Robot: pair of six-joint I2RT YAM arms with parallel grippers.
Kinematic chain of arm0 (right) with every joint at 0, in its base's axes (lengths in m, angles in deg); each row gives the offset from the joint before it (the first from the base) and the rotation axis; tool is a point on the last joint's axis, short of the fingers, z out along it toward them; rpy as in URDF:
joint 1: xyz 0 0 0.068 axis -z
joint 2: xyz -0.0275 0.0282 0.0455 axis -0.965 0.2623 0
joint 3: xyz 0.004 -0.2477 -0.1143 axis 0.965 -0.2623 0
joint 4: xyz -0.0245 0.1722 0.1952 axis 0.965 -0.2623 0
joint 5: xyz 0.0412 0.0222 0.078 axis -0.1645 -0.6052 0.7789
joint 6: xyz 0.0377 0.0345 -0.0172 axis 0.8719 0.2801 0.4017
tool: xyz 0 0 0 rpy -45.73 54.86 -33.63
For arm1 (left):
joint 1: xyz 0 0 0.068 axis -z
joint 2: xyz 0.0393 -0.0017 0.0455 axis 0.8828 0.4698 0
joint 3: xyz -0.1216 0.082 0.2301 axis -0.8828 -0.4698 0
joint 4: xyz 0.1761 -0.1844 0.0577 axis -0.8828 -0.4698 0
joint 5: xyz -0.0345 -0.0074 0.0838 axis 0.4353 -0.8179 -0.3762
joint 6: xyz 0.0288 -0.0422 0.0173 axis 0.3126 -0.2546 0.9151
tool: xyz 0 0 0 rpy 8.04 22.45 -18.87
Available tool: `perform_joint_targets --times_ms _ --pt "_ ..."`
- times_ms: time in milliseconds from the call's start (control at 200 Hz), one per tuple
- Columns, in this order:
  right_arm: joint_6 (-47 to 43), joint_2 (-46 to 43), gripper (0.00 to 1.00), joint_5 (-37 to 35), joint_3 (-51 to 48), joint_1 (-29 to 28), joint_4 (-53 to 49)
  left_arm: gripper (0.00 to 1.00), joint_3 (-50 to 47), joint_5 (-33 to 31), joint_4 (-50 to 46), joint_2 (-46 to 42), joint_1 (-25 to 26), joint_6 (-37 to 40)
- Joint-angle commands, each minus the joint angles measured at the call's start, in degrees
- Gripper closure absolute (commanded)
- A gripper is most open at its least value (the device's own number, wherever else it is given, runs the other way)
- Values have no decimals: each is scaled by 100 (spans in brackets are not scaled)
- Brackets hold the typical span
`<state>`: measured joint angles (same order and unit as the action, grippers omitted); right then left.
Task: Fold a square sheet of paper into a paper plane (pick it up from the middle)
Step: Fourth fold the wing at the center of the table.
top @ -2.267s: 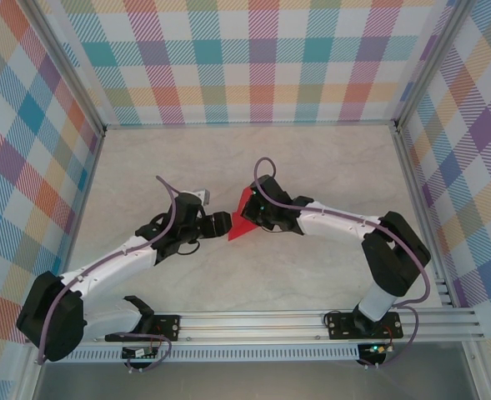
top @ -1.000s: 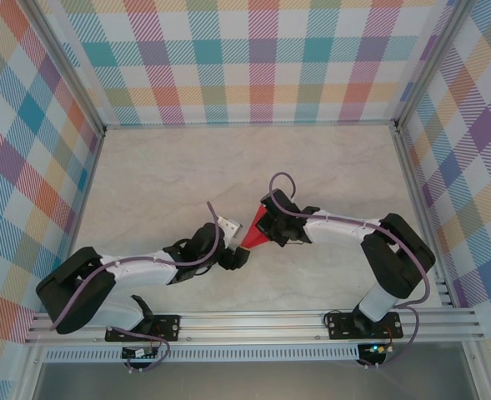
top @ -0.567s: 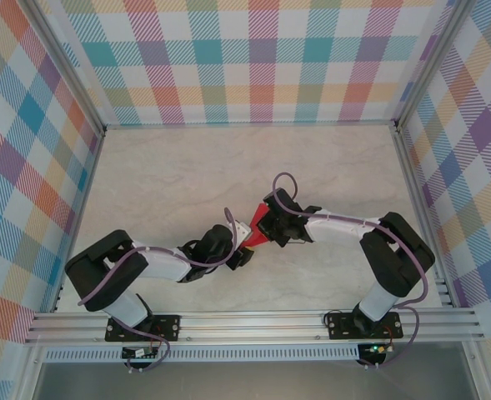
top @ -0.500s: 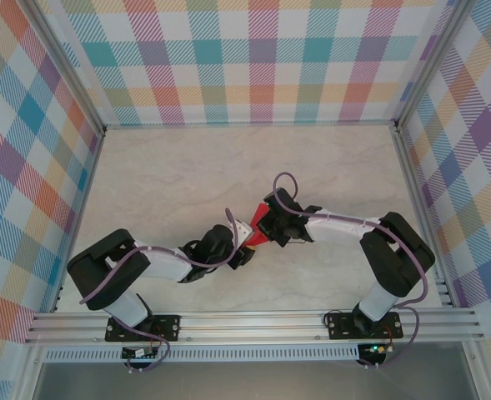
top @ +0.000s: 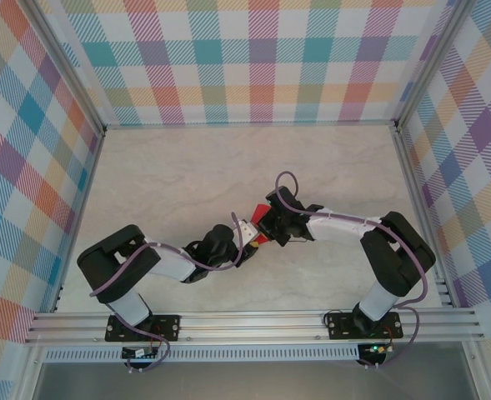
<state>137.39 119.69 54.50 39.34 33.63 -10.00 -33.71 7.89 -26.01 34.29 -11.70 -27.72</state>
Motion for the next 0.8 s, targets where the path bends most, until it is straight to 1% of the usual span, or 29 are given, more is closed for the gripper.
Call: perform_joint_targets --times_ms 0,95,190,280,340,430,440,460,570,645,795 --pt "111 57 100 265 -99 73 161 64 -2 142 334 164 100 277" --pt "132 40 99 372 -116 117 174 72 -16 46 425 246 98 263" --pt "149 40 94 479 -152 157 240 79 -18 2 476 262 96 208" --pt "126 14 87 580 -227 217 350 87 -16 -13 478 269 96 129" --pt "26 -54 79 627 -249 285 352 90 -18 -37 468 290 98 66" --pt "-291 -248 64 631 -249 378 296 92 -40 -34 465 310 97 -55" --pt "-336 -277 64 625 -253 392 294 92 -48 -35 480 322 101 -83" --pt "-438 -328 60 621 -257 420 293 92 -69 -31 536 330 100 -133" --pt "-1158 -602 49 647 -251 531 226 92 -163 4 687 302 82 -413" --pt "-1592 -778 45 592 -258 579 88 92 -184 47 687 316 63 -601" --pt "-2091 -1189 46 533 -686 682 286 93 -213 60 689 299 -12 -1049"
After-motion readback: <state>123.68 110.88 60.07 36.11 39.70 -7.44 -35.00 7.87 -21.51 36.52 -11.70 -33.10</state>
